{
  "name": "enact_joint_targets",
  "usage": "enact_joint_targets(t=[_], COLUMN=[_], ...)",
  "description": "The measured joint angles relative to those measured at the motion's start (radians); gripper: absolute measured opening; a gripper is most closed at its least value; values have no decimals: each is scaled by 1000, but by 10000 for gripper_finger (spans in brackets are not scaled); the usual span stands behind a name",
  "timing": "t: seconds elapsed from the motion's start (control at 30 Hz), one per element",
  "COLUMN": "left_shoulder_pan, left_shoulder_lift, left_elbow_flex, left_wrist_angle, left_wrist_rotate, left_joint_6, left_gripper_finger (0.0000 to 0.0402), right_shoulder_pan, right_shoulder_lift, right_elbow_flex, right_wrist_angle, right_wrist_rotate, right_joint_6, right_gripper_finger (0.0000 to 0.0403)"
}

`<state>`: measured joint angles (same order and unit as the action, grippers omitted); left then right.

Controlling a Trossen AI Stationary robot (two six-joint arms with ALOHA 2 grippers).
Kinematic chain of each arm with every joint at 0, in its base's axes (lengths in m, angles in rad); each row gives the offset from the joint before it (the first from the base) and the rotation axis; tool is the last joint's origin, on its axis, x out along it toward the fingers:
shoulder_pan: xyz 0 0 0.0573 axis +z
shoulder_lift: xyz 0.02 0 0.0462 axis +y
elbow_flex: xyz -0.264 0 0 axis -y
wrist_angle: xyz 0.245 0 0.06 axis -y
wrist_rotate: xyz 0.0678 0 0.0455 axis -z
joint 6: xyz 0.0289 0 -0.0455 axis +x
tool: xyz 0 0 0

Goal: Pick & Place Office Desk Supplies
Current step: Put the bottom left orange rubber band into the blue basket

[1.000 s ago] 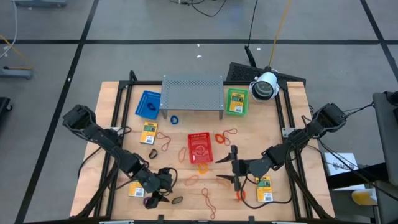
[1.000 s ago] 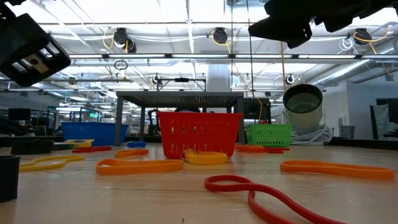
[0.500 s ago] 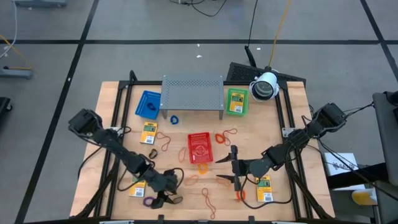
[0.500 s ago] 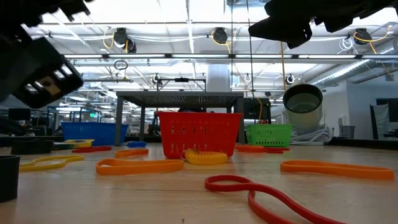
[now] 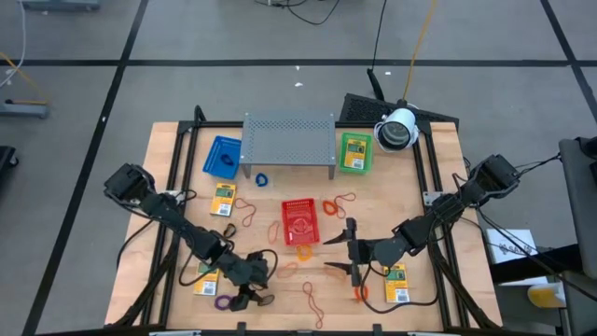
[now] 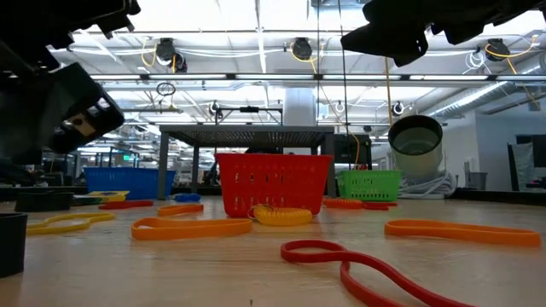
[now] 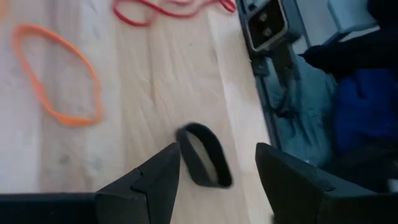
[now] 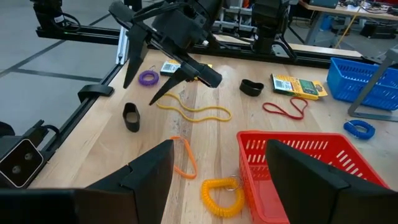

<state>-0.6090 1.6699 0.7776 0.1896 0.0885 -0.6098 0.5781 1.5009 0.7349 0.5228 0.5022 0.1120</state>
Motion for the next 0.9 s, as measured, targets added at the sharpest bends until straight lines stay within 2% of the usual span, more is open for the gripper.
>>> enact_joint_targets(t=[0.2, 0.37, 0.67, 0.9], left_shoulder_pan=[62, 113, 117, 114], left_shoulder_lift=[0, 0, 6, 71], left_elbow_flex=[0, 0, 0, -2], left_wrist_angle=[7, -5, -43, 4], left_wrist_rotate=[-68, -82, -188, -181], left_joint_6=[75, 100, 118, 111], left_gripper_finger=[218, 218, 218, 218], right_shoulder_pan=[0, 0, 0, 0], right_shoulder_lift=[0, 0, 0, 0], right_elbow_flex=[0, 0, 0, -2], right_wrist_angle=[0, 0, 0, -1], right_wrist_rotate=[26, 35, 34, 47], right_joint_6=[0, 0, 0, 1], right_gripper_finger=[247, 247, 247, 247])
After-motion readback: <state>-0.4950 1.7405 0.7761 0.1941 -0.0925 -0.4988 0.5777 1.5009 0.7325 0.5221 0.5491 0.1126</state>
